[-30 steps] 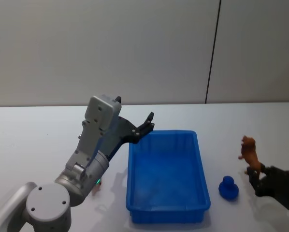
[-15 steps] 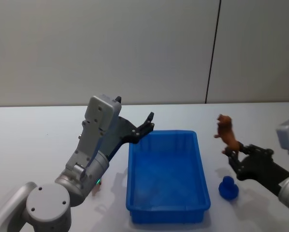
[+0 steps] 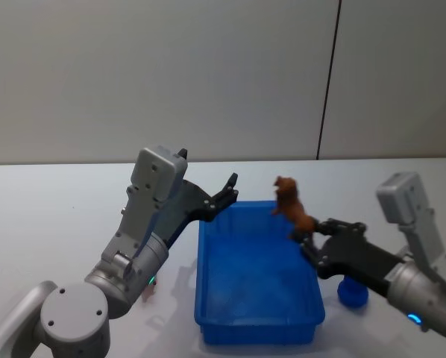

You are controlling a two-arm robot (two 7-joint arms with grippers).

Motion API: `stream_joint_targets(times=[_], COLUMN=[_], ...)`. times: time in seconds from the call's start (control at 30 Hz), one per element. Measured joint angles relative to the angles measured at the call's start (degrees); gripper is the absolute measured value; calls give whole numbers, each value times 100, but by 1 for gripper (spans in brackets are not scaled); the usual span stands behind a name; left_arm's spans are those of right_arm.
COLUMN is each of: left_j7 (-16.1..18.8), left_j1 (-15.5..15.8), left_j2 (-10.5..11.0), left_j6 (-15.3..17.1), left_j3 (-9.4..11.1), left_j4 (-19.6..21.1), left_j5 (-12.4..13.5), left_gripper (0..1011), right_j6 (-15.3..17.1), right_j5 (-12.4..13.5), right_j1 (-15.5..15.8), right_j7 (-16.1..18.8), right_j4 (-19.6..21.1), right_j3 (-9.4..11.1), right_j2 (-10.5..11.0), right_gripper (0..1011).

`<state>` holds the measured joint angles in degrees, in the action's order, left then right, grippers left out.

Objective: Pick up the two dolls from the table and place them into the box.

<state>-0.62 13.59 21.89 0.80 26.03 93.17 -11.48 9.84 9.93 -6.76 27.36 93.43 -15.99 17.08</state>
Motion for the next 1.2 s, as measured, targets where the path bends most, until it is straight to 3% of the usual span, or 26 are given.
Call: stream_joint_targets(times=[0.13,0.23,0.6,0.9,1.2], left_j7=[0,0,0,0,0], left_j1=[0,0,0,0,0], left_j2=[0,0,0,0,0], left_j6=[0,0,0,0,0], left_j3=[0,0,0,0,0], left_j4=[0,0,0,0,0], left_j5=[0,0,0,0,0], left_gripper=[1001,1001,1001,1001,1001], right_j6=[106,169,277,271,245], right_j5=[-6,-6,88,277,504], right_j1=[-109,-179,-297,-182,56], right_j7=[170,280,385,210,-24], right_j4=[-92,-159,-288,-211,-83], right_j3=[-101,-168,-262,-179,-33], right_j2=[-130,-215,-341,-203,46], right_gripper=[289,358,705,979,1001])
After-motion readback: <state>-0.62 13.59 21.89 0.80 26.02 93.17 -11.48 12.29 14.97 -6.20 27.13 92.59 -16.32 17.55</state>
